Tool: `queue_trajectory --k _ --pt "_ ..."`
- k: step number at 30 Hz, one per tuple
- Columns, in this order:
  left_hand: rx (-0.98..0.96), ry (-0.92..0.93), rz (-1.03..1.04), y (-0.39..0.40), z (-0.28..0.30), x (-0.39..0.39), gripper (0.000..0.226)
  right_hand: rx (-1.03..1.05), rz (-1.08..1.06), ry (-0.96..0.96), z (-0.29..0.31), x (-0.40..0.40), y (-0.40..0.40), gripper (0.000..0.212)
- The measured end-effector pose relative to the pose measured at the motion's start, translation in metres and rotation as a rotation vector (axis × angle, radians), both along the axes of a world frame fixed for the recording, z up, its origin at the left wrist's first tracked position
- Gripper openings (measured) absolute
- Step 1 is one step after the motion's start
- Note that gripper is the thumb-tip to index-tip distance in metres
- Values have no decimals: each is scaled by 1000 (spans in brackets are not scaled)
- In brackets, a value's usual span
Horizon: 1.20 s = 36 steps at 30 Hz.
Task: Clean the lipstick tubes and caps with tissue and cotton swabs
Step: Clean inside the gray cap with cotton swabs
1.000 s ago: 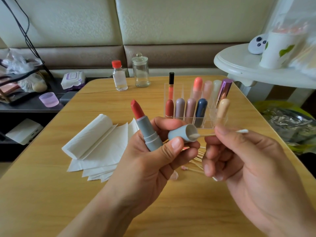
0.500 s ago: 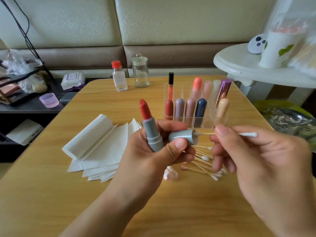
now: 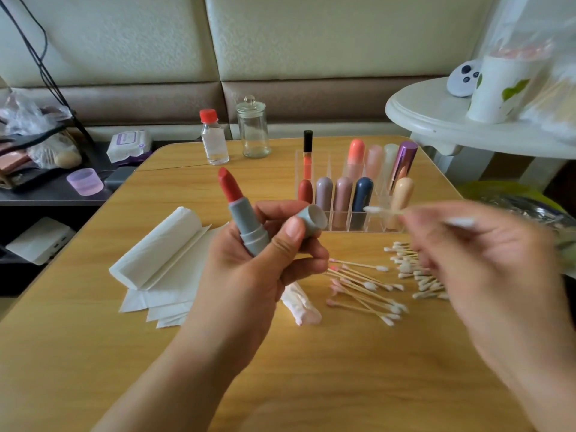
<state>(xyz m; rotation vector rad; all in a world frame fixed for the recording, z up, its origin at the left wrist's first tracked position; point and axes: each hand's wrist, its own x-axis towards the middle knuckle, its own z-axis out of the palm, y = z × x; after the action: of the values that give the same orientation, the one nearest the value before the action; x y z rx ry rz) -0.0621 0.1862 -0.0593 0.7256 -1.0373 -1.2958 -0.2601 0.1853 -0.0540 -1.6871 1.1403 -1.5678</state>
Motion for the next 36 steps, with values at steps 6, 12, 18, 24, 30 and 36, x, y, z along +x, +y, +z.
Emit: queue_trajectory --k 6,12,18,24,30,36 --pt "106 74 79 -2 2 1 14 44 -241 675 -30 14 -10 6" --pt "153 126 135 -8 1 7 27 -22 -268 801 -41 17 -11 32" --pt "159 111 116 -13 -2 12 25 -261 -74 801 -39 43 3 43" --pt "126 46 -151 -6 1 12 25 -159 -13 389 -21 43 -2 59" --pt "141 78 -349 0 -5 2 33 -2 128 159 -16 48 -4 44" --pt "39 87 -190 -3 -6 -1 40 62 227 -149 -13 55 12 51"
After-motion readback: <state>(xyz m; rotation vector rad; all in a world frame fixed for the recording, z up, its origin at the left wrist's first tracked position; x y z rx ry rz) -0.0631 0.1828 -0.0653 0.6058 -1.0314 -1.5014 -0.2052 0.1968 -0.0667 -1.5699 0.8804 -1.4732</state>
